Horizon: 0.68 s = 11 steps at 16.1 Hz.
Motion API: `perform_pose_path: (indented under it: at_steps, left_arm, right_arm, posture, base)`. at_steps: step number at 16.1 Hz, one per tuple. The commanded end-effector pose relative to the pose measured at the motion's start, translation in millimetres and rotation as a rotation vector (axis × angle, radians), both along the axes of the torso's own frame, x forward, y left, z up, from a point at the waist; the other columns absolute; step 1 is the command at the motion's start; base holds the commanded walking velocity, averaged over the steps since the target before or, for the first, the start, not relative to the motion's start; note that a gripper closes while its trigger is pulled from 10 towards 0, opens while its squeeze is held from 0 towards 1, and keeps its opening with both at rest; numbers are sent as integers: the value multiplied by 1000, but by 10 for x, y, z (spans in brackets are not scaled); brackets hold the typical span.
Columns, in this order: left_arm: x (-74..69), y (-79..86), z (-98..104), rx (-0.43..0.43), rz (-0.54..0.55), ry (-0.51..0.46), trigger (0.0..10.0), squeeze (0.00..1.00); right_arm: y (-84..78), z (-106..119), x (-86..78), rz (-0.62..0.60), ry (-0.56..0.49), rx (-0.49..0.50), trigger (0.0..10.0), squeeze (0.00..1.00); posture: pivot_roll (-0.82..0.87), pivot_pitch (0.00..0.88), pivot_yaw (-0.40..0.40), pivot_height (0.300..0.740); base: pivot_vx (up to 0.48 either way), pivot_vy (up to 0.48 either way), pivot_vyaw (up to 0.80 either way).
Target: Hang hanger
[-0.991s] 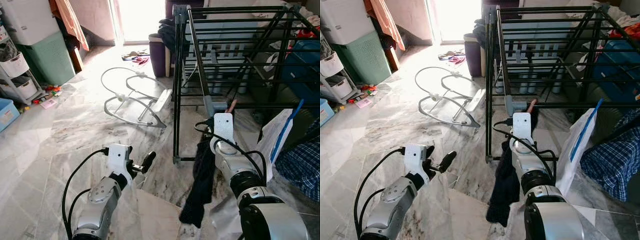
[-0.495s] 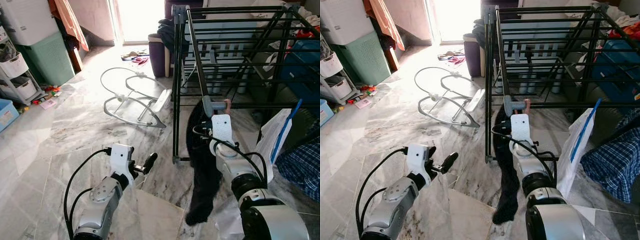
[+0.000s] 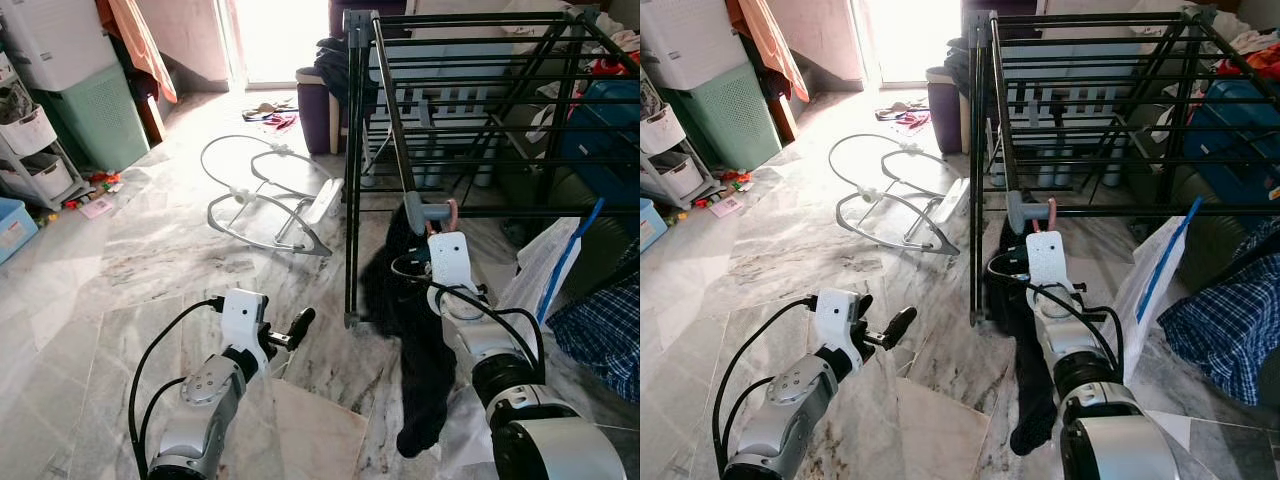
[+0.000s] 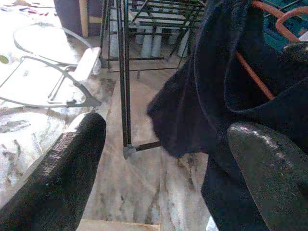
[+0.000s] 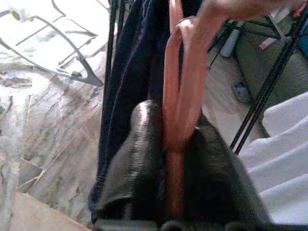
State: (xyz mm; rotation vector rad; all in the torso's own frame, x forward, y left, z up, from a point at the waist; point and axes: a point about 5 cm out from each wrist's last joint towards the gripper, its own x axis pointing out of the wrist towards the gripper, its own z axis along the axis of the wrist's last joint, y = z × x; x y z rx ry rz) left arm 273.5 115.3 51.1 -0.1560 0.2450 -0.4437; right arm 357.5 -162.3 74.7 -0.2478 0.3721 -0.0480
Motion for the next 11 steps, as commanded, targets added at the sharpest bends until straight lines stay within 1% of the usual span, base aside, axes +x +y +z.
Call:
perform_pose_path:
  at_steps: [1,6,7,8,9,10,11]
  left_arm:
    - [20,-1,2,15,-2,3,10000,0]
    - [26,-2,-8,20,-2,9,10000,0]
    - [28,-3,-8,21,-2,9,10000,0]
    - [34,-5,-6,21,-3,9,10000,0]
    - [38,-5,-5,22,-3,9,10000,0]
    - [42,-6,-4,22,-3,9,10000,0]
    - [46,-8,-4,22,-3,9,10000,0]
  right_arm:
    - [45,0,-6,9,-13,-12,10000,1000]
    - [17,104,60,-2,-49,-48,10000,1000]
    - [21,113,66,-2,-51,-49,10000,984]
    - [32,143,84,-7,-64,-56,10000,459]
    - [40,159,94,-9,-70,-57,10000,286]
    - [49,171,102,-9,-75,-58,10000,55]
    - [66,181,110,-8,-78,-62,10000,0]
  posture:
    - [-155,0,44,740]
    - [-158,0,48,740]
    - [-158,0,48,740]
    - [-159,0,49,740]
    - [-159,0,49,740]
    - [-159,0,49,740]
    - [-159,0,49,740]
  base:
    - [0,0,0]
    - [0,0,0]
    - [0,0,0]
    - [0,0,0]
    - [0,0,0]
    - [0,0,0]
    - [0,0,0]
